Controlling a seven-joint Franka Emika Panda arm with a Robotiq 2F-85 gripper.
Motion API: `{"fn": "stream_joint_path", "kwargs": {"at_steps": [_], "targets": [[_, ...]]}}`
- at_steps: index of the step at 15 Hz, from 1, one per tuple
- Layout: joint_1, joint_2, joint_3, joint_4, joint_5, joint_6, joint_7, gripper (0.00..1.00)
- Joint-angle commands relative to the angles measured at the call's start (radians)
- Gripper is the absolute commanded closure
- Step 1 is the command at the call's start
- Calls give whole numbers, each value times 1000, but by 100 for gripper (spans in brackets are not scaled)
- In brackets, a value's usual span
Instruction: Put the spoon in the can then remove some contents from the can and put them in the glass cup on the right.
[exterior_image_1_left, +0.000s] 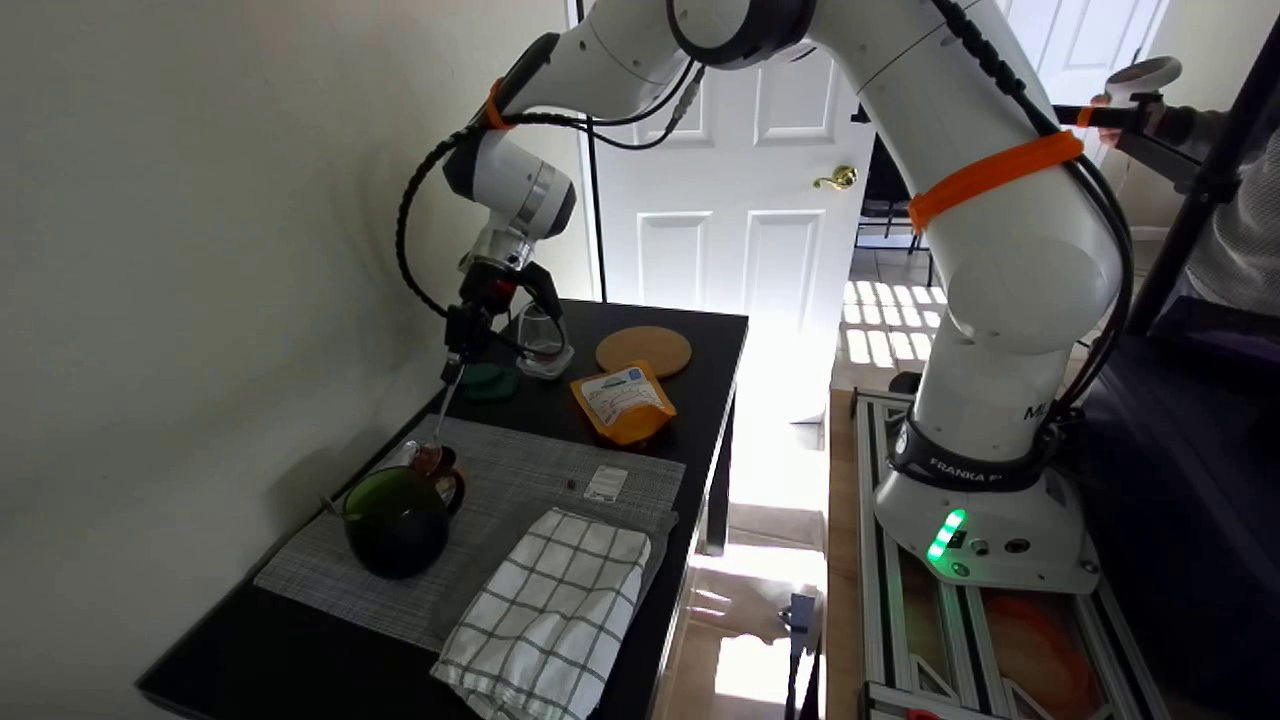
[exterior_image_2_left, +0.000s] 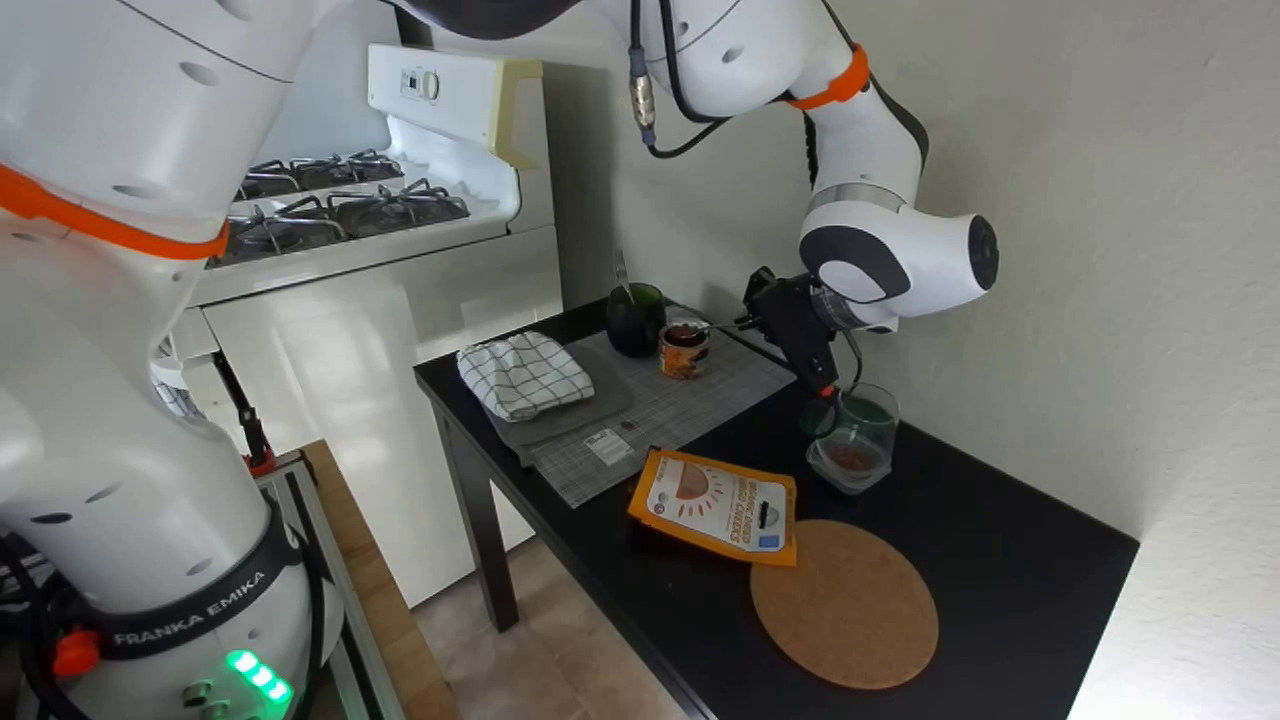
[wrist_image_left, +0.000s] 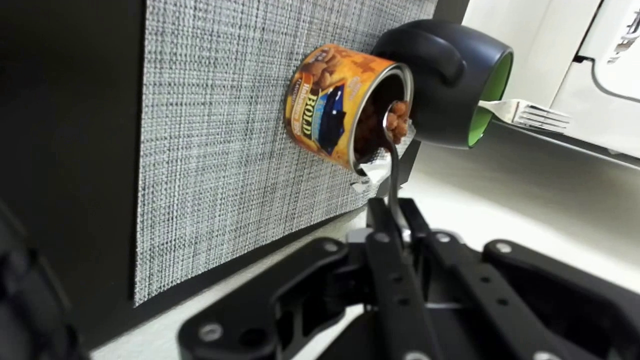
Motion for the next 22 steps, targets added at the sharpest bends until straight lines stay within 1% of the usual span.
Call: {"fn": "stream_joint_path", "kwargs": {"at_steps": [1,9,13,17,22], "targets": [[14,9,-9,16,24,-18,0,98],[13,-11,-5,0,45,-39,-11,98],[10,-27,-5,-15,59,-77,-22,98],[6,-50,-8,-34,87,-103,-41,98],[3,-107,-22,-86,139,-142,-70,98]]}}
